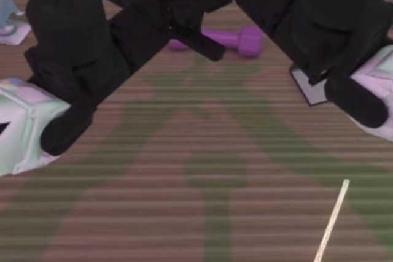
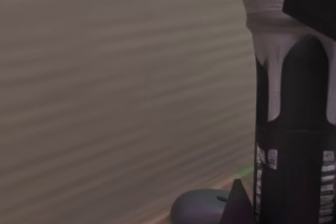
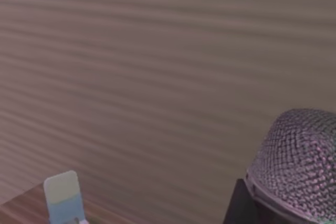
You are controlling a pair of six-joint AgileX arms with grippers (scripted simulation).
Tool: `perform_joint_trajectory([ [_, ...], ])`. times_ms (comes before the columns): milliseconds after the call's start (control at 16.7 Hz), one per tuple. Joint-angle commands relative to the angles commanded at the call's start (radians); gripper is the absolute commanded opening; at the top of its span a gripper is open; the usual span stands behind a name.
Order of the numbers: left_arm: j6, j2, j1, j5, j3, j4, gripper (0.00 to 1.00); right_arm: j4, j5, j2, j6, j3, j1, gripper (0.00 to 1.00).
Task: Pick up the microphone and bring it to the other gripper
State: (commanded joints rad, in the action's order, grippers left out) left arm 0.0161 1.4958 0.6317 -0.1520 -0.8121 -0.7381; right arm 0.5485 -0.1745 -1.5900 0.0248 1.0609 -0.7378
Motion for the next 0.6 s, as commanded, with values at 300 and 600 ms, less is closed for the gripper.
perform_joint_trajectory([
  [300,0.000,0.000,0.000,0.000,0.000,0.000,0.38,0.000,0.000,0.000,0.000,0.000,0.000,0.00],
  [600,0.000,0.000,0.000,0.000,0.000,0.000,0.75,0.000,0.000,0.000,0.000,0.000,0.000,0.00],
])
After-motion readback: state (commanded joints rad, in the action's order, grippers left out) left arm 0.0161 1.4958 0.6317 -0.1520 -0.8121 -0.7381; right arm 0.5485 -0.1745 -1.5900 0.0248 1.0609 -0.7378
